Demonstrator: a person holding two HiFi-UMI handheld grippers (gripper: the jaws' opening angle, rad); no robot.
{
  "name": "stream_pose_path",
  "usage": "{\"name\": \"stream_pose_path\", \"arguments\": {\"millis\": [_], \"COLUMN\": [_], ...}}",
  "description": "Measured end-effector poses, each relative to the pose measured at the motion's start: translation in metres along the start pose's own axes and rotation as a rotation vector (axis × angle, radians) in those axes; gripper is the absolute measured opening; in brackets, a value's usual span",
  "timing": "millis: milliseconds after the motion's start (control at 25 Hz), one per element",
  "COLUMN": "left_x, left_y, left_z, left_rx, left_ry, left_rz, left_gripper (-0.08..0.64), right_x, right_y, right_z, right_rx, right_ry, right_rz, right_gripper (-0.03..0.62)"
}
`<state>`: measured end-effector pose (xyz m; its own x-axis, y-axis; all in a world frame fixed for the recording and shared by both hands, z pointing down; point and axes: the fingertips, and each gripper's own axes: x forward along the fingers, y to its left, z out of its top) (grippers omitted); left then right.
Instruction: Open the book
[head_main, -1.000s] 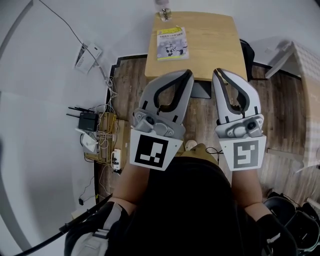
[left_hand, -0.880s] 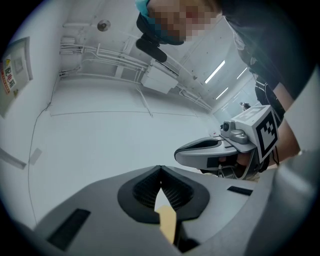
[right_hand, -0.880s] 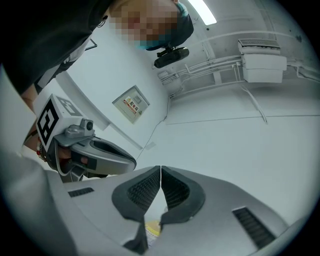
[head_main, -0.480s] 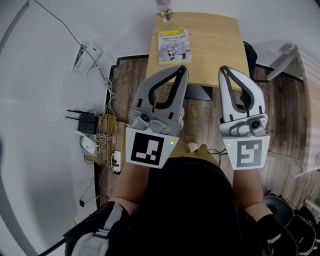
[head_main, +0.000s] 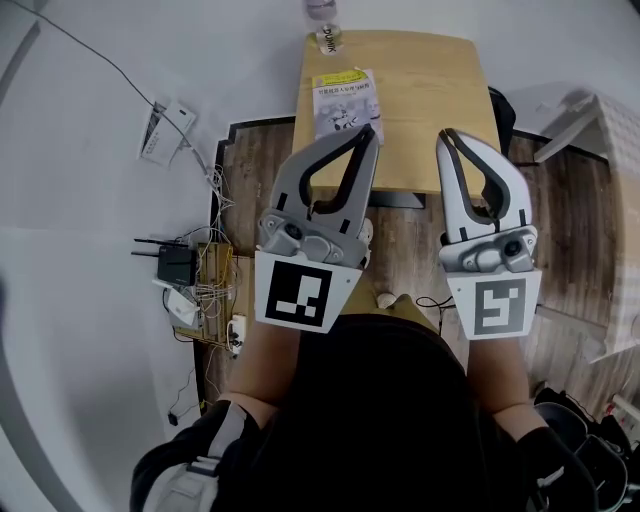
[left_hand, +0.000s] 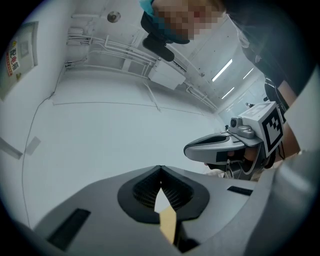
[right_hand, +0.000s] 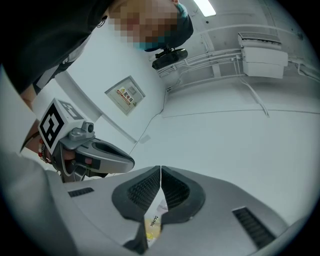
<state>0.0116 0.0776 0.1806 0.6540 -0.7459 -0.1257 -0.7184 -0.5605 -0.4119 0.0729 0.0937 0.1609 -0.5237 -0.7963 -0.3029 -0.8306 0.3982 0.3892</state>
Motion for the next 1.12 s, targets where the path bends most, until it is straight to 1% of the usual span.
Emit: {"name": "stream_pose_path", "arguments": {"millis": [160,320,480,680,960,1120], "left_x": [0.022,0.042,0.064,0.09,0.128,0.143], "left_y": [0.015,0.033,0.057,0.092,0.122,0.135], "left_z": [-0.011,-0.024,-0.035,-0.04,-0.06,-0.071], "left_rx": [0.026,0.024,0.037,0.046,0.049,0.027], "left_ry": [0.003,0.0,-0.003,-0.029,-0.038,-0.065], "left_rz": [-0.012,-0.026,-0.039,-0.057,-0.123,-0.143], "left_gripper": [0.006,0.006,0.006,0.006,0.006,0.006], "right_x": [0.025,0.05,0.082,0.122,0.168,0.188], "right_y": [-0.007,-0.013,-0.022,-0.031,-0.046,-0.049], "right_z": [-0.011,-0.022,-0.031,-0.039,-0.055,-0.069], "right_rx": [-0.002,-0.007,-0.019,-0.031,-0.051,-0.065], "right_ry": [0.003,0.01,0.011,0.014,0.017,0.041], "right_rz": [-0.001,-0.004,-0.011,-0.028,-0.067,-0.075], "right_gripper": [0.031,0.031,0.031,0.031,0.031,0.031]}}
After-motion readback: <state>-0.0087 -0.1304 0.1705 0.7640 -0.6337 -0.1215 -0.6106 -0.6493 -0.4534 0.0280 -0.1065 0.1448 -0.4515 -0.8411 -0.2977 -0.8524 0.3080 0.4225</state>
